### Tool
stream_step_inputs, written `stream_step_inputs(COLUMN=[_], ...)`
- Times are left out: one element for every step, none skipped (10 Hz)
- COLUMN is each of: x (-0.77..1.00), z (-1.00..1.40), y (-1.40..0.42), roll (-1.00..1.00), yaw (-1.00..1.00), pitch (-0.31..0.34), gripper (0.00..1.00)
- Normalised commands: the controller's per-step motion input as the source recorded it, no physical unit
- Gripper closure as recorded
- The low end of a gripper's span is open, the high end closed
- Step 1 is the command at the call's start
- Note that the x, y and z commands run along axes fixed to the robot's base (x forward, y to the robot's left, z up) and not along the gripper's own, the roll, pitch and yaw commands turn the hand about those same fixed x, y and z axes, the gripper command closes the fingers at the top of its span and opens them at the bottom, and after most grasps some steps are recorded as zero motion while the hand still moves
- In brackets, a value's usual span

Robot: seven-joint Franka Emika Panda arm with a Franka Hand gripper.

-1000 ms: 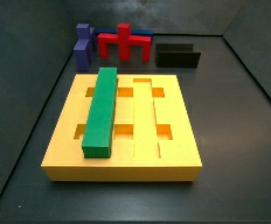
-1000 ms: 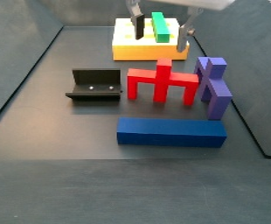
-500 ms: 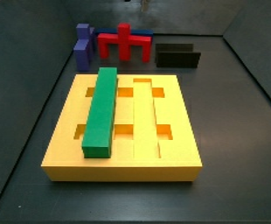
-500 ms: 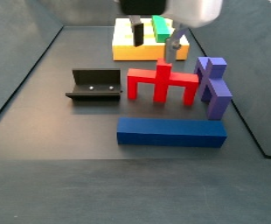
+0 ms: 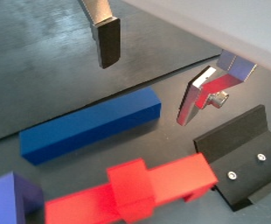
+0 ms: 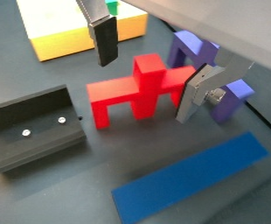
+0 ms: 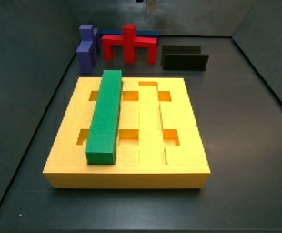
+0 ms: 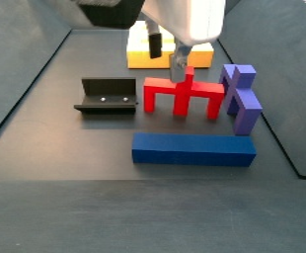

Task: Pick up the blue object. Move up. Move to above the board. Insert the blue object.
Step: Pick up the blue object.

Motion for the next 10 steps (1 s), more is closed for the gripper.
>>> stream_step_inputs(x=[0.03,0.00,0.00,0.00,0.00,0.00,-0.22,-0.34,-0.30,-0.24], z=[-0.10,-0.24,-0.29,-0.33,-0.34,-0.33,-0.36,-0.39,-0.40,-0.41], y=[0.33,0.37,0.39,0.39,0.39,0.40,0.40,0.30,0.39,0.49], roll=[-0.37,-0.36,-0.28,-0.18,-0.16,-0.19,-0.17,-0.12,-0.11,-0.12], yaw=[-0.41,-0.37,-0.41,-0.48,-0.50,-0.46,-0.39,-0.49,-0.42,-0.34], pitch=[-0.040,-0.091,-0.086,-0.024,-0.014,-0.036,-0.169,-0.200,-0.181,-0.149], gripper=[0.00,0.00,0.00,0.00,0.00,0.00,0.00,0.00,0.00,0.00])
